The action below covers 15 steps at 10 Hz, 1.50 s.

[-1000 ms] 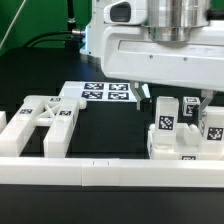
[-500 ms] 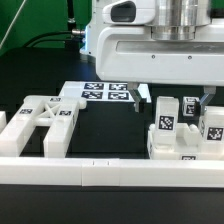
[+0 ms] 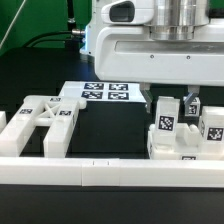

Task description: Assemble chair

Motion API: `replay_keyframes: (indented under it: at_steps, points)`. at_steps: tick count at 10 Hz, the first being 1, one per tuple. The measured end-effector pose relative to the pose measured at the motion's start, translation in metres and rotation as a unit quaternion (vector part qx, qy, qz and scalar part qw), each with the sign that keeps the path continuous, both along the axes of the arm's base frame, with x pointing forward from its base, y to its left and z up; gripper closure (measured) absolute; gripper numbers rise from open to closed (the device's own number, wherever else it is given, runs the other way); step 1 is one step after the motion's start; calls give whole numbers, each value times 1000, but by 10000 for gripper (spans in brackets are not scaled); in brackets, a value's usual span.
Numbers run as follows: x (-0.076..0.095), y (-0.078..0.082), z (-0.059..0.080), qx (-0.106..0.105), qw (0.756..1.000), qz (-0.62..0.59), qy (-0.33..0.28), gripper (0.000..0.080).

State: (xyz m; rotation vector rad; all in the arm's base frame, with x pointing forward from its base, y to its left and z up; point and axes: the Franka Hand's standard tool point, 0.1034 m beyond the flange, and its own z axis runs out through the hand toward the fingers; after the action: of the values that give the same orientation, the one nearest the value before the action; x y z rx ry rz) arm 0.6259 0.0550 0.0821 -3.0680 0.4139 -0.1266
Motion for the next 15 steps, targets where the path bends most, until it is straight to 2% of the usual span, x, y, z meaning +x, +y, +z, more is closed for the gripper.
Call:
replay_keyframes:
  at_steps: [2, 4, 8, 10, 11, 15]
  points:
    - [2, -3, 0, 5, 999, -35, 4, 514]
    - [4, -5, -1, 38, 975, -218, 12, 514]
    - [4, -3, -1, 48, 944, -325, 16, 512]
    - [4, -4, -2, 57, 914, -401, 18, 512]
    - [5, -5, -2, 68, 887, -456, 17, 512]
    - [11, -7, -2, 95, 807, -583, 5, 512]
